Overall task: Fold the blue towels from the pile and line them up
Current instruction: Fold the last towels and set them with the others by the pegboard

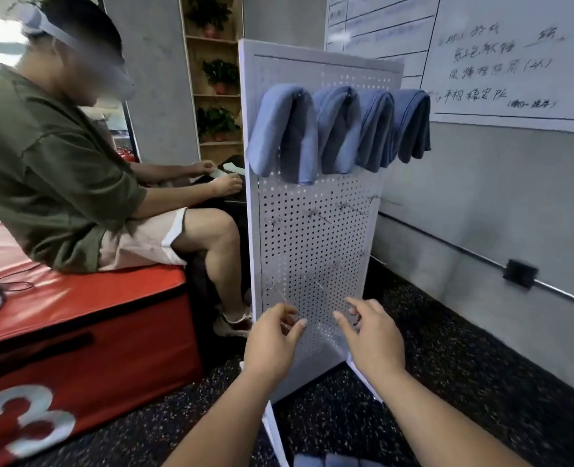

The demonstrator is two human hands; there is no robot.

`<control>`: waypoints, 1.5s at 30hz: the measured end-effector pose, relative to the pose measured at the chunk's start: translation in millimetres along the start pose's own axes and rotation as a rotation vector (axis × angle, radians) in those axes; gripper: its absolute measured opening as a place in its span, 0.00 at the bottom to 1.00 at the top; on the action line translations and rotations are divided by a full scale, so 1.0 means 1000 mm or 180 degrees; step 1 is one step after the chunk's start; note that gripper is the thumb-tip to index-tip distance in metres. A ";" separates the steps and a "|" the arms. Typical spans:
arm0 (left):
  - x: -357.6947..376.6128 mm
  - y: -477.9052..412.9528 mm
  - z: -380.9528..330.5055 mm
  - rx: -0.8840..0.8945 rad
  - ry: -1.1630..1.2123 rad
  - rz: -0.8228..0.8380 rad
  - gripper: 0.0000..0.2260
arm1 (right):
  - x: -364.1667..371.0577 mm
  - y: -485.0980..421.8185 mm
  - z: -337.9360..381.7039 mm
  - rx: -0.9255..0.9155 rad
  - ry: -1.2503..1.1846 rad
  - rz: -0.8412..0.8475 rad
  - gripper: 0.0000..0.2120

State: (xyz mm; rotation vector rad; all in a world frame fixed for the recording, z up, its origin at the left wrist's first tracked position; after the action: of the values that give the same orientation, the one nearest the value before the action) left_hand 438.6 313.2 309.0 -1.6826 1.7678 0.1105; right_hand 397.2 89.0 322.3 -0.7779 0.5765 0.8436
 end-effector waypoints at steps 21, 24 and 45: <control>0.196 0.161 0.185 -0.1189 -0.0619 0.2368 0.20 | 0.177 0.177 -0.228 0.0781 0.1267 0.2819 0.27; 0.216 0.174 0.198 -0.1334 -0.0564 0.2518 0.20 | 0.194 0.182 -0.240 0.0862 0.1171 0.3015 0.29; 0.318 0.217 0.285 -0.2029 0.0059 0.2777 0.30 | 0.275 0.211 -0.311 0.1614 0.1046 0.3312 0.34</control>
State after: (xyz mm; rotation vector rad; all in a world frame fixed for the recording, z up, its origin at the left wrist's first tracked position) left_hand 381.4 219.5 -157.4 -1.1315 2.5280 1.1384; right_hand 327.6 52.4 -136.8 -0.0897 1.4834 1.4336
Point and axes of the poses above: each hand's wrist, its own y-axis away from the middle knuckle, its own x-axis out of the palm, z = x × y, the point moved 9 cm from there along -y, towards the middle knuckle, and after that the axes turned 9 degrees about x, right-handed, at the moved point
